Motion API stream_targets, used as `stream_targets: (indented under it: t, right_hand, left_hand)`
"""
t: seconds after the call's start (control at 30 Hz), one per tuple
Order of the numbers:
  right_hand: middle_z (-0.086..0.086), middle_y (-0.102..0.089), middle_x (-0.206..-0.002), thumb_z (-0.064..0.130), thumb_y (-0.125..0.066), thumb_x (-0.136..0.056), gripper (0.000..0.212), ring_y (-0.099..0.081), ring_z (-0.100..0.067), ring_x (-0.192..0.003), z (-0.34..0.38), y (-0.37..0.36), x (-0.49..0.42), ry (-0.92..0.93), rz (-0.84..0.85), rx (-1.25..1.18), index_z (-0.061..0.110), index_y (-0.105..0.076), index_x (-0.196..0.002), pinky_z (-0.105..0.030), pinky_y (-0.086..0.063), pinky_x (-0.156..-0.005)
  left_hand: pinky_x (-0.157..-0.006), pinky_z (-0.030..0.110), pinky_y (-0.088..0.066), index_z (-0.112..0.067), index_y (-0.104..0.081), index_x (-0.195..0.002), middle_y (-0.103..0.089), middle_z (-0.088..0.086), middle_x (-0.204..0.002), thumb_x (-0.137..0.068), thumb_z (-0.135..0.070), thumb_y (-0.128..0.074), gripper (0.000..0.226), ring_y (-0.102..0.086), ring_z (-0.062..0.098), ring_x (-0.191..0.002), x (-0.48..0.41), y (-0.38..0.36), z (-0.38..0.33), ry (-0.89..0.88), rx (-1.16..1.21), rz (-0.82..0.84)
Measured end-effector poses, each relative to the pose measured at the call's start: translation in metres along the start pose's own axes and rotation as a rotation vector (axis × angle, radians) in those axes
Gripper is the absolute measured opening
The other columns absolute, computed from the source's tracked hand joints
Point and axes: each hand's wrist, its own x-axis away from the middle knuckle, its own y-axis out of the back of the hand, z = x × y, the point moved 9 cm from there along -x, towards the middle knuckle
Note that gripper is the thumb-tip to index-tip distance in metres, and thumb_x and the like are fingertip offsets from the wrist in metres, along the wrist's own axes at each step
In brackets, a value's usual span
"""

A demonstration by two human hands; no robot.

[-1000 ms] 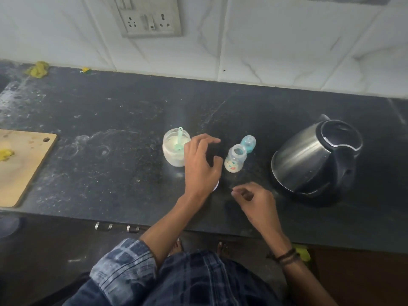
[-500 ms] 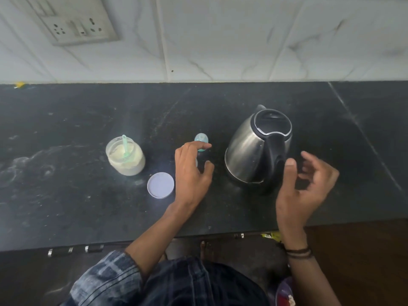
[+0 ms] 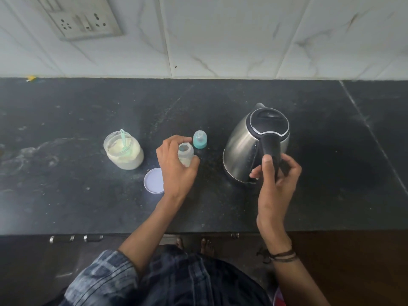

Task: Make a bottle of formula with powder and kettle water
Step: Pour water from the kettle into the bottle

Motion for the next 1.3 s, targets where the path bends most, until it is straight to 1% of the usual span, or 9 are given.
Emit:
stream_targets:
  t: [0.13, 0.27, 0.33, 0.43, 0.53, 0.7, 0.87, 1.1, 1.3]
  right_hand:
    - [-0.006, -0.06, -0.075, 0.032, -0.075, -0.092, 0.037, -0.056, -0.013, -0.062, -0.008, -0.002, -0.002, -0.073, -0.067, 0.0, 0.022, -0.047, -0.114, -0.022, -0.051, -0.066]
    - [-0.011, -0.061, -0.086, 0.039, -0.086, -0.08, 0.045, -0.056, -0.01, -0.057, -0.011, 0.0, -0.008, -0.117, -0.142, 0.093, 0.028, -0.049, -0.104, -0.023, -0.05, -0.058]
    - [-0.011, -0.064, -0.087, 0.046, -0.087, -0.075, 0.048, -0.058, -0.013, -0.061, -0.011, 0.0, -0.009, -0.109, -0.16, 0.153, 0.03, -0.05, -0.1, -0.028, -0.05, -0.061]
    - [-0.011, -0.066, -0.084, 0.047, -0.088, -0.073, 0.046, -0.057, -0.016, -0.061, -0.01, 0.001, -0.01, -0.126, -0.191, 0.191, 0.027, -0.053, -0.096, -0.022, -0.048, -0.054]
    - [-0.009, -0.06, -0.071, 0.042, -0.086, -0.077, 0.035, -0.052, -0.016, -0.056, -0.01, -0.001, -0.011, -0.111, -0.188, 0.229, 0.02, -0.059, -0.077, -0.017, -0.041, -0.045]
    - [0.005, -0.058, -0.059, 0.043, -0.085, -0.075, 0.029, -0.054, -0.018, -0.062, -0.01, -0.003, -0.012, -0.094, -0.154, 0.229, 0.028, -0.066, -0.059, -0.032, -0.045, -0.06]
    - [-0.006, -0.05, -0.058, 0.038, -0.086, -0.076, 0.035, -0.047, -0.022, -0.056, -0.009, 0.009, -0.021, -0.072, -0.104, 0.241, 0.019, -0.062, -0.061, -0.032, -0.042, -0.055]
    - [0.009, -0.039, -0.046, 0.011, -0.083, -0.083, 0.041, -0.036, -0.01, -0.042, 0.0, 0.024, -0.036, -0.054, 0.039, 0.152, 0.014, -0.05, -0.058, -0.023, -0.03, -0.04]
    - [0.005, -0.033, -0.046, 0.002, -0.08, -0.081, 0.038, -0.031, -0.011, -0.04, 0.005, 0.032, -0.06, -0.046, 0.132, 0.168, 0.003, -0.047, -0.064, -0.026, -0.023, -0.041]
  left_hand:
    - [-0.097, 0.05, -0.045, -0.029, -0.06, -0.121, -0.048, -0.017, -0.126, -0.071, -0.021, -0.071, 0.051, -0.04, 0.006, -0.113, -0.01, 0.001, 0.028, 0.077, 0.003, 0.061]
    - [-0.106, 0.041, -0.04, -0.025, -0.049, -0.137, -0.041, -0.009, -0.138, -0.068, -0.037, -0.078, 0.076, -0.037, 0.013, -0.12, -0.015, -0.013, 0.051, 0.172, -0.009, 0.22]
    - [-0.106, 0.034, -0.037, -0.02, -0.046, -0.143, -0.04, -0.003, -0.143, -0.071, -0.032, -0.086, 0.083, -0.038, 0.019, -0.127, -0.016, -0.019, 0.061, 0.217, -0.026, 0.282]
    - [-0.107, 0.031, -0.037, -0.017, -0.046, -0.143, -0.043, 0.001, -0.144, -0.073, -0.024, -0.087, 0.081, -0.043, 0.022, -0.129, -0.017, -0.019, 0.073, 0.229, -0.044, 0.309]
    - [-0.107, 0.044, -0.046, -0.018, -0.049, -0.141, -0.047, 0.0, -0.139, -0.072, -0.025, -0.086, 0.078, -0.052, 0.024, -0.123, -0.018, -0.022, 0.083, 0.235, -0.02, 0.339]
    - [-0.099, 0.046, -0.051, -0.021, -0.056, -0.133, -0.053, -0.002, -0.13, -0.07, -0.033, -0.083, 0.07, -0.06, 0.02, -0.114, -0.018, -0.023, 0.084, 0.239, -0.001, 0.358]
    - [-0.099, 0.045, -0.052, -0.019, -0.057, -0.134, -0.054, -0.002, -0.131, -0.073, -0.027, -0.087, 0.068, -0.061, 0.02, -0.112, -0.022, -0.024, 0.085, 0.263, 0.016, 0.357]
    - [-0.097, 0.041, -0.054, -0.025, -0.064, -0.123, -0.066, -0.006, -0.12, -0.074, -0.022, -0.088, 0.054, -0.065, 0.013, -0.106, -0.023, -0.031, 0.081, 0.281, 0.056, 0.378]
    - [-0.097, 0.039, -0.055, -0.026, -0.065, -0.124, -0.068, -0.01, -0.117, -0.073, -0.025, -0.09, 0.057, -0.066, 0.01, -0.104, -0.024, -0.039, 0.085, 0.326, 0.079, 0.397]
